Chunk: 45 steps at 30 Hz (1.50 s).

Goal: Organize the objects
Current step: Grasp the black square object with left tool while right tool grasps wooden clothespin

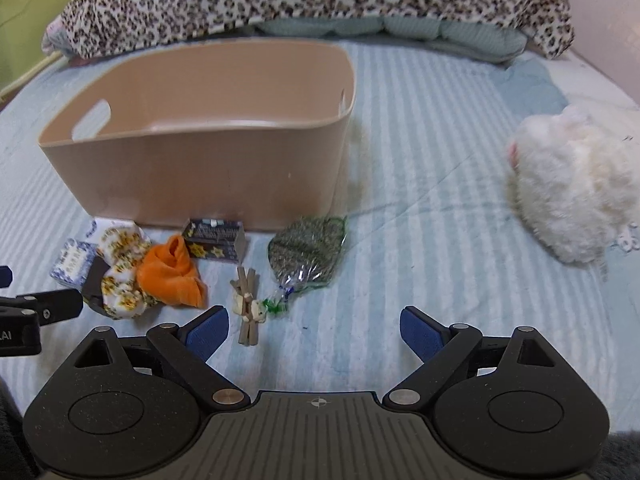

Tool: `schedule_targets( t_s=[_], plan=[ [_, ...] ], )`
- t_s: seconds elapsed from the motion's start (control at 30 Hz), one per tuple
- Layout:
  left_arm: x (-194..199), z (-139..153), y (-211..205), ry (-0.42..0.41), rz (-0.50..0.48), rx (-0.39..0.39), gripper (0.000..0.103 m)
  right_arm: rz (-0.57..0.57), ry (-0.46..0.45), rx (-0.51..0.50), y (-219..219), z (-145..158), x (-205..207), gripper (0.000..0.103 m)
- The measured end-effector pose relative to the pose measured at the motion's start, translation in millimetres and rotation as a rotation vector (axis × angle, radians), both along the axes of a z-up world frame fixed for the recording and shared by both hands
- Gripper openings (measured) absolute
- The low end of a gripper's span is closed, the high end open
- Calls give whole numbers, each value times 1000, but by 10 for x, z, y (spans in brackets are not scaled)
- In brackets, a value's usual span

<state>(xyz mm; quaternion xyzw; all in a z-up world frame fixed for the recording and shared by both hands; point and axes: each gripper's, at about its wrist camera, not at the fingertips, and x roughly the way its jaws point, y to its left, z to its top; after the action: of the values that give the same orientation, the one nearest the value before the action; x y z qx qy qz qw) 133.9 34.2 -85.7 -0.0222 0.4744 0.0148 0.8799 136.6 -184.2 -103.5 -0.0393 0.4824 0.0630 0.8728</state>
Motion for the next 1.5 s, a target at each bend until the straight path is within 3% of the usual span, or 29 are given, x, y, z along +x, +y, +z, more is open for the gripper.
schedule_targets(
  t_s=[0.5, 0.57, 0.7, 0.77, 0.9, 1.17, 1.33, 1.4, 1.5],
  plan=[
    [230, -238, 176, 25, 66, -44, 102, 19, 96, 19, 76, -367, 131, 84],
    [228, -240, 157, 19, 58, -54, 92, 22, 90, 18, 93, -373, 119, 82],
    [197, -272, 112, 19, 62, -47, 88, 31, 82, 28, 121, -352, 93, 75],
    [181, -294, 117, 24, 72, -66, 88, 39, 83, 41, 136, -345, 74, 70],
    [198, -369, 131, 81, 82, -137, 75, 47, 90, 67, 153, -316, 71, 62],
    [232, -375, 152, 68, 99, -183, 70, 80, 111, 114, 212, -239, 23, 54],
    [243, -370, 148, 76, 81, -179, 57, 99, 100, 112, 281, -322, 139, 43],
    [250, -368, 138, 79, 68, -179, 44, 105, 94, 118, 318, -319, 161, 32],
    [279, -363, 118, 73, 33, -184, 36, 121, 82, 118, 375, -306, 158, 16]
  ],
)
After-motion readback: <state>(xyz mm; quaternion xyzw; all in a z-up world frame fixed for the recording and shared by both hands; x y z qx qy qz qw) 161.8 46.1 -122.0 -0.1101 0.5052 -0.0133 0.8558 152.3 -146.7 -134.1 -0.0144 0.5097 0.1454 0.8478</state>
